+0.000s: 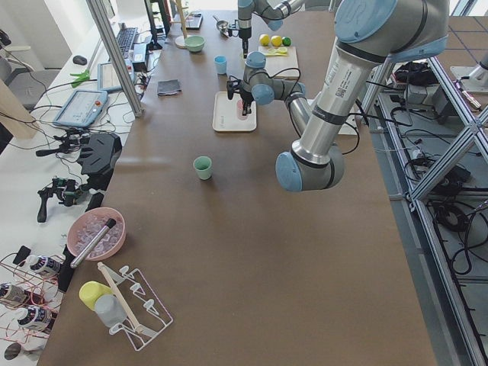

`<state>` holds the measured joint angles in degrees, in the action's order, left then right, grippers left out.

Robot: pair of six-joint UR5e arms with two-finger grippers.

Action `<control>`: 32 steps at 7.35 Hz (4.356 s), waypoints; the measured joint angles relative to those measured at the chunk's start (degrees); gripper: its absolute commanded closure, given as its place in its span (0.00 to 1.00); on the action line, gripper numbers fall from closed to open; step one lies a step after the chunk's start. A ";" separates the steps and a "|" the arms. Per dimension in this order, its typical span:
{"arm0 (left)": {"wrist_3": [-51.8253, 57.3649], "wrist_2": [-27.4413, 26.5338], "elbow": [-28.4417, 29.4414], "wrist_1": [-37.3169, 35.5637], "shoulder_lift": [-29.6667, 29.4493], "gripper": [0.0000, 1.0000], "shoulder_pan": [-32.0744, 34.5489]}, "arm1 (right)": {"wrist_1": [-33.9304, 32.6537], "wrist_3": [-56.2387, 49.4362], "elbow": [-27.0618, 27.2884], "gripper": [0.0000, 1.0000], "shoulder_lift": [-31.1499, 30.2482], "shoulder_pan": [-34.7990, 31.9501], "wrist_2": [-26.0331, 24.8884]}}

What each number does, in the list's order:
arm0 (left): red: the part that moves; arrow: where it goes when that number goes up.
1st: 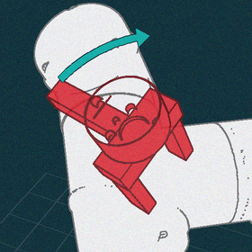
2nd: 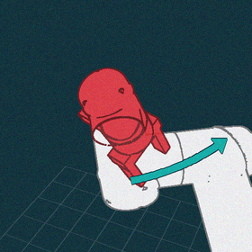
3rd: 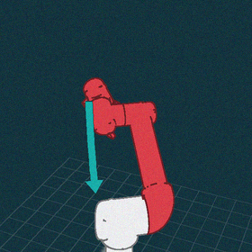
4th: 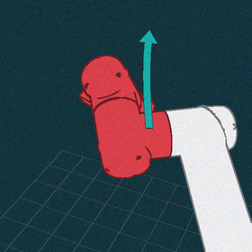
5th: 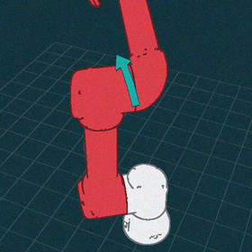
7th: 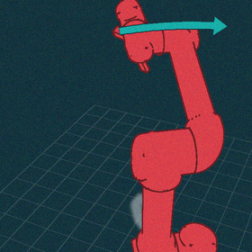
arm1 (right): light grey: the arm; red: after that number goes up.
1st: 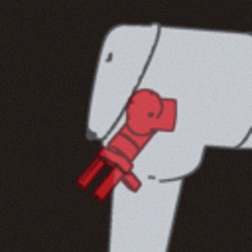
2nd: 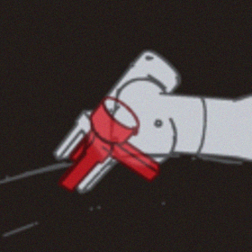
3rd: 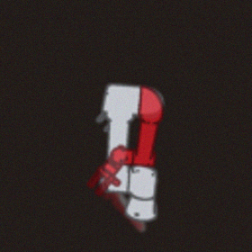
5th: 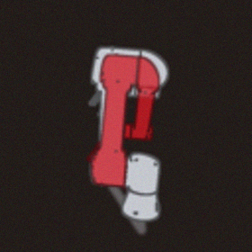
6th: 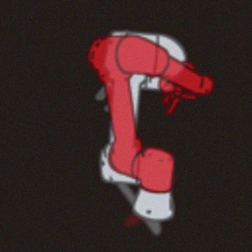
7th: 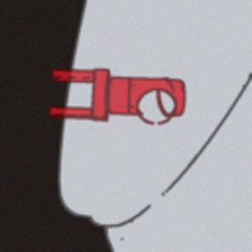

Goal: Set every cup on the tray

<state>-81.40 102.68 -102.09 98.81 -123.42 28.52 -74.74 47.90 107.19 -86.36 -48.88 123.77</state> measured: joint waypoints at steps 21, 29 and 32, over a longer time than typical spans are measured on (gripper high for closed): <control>50.05 22.75 10.95 -2.50 5.63 0.03 34.48 | -8.65 19.65 -8.55 0.01 25.88 15.74 -8.55; 37.84 21.88 19.73 20.54 12.41 0.18 29.59 | -10.54 18.73 -6.48 0.00 26.59 3.06 2.29; 34.56 19.84 18.43 23.65 14.82 1.00 26.77 | -12.38 15.86 -6.58 0.00 26.53 -1.60 6.00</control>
<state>-46.84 122.53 -83.66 122.46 -108.59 55.29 -87.12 63.77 100.62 -59.84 -50.49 129.76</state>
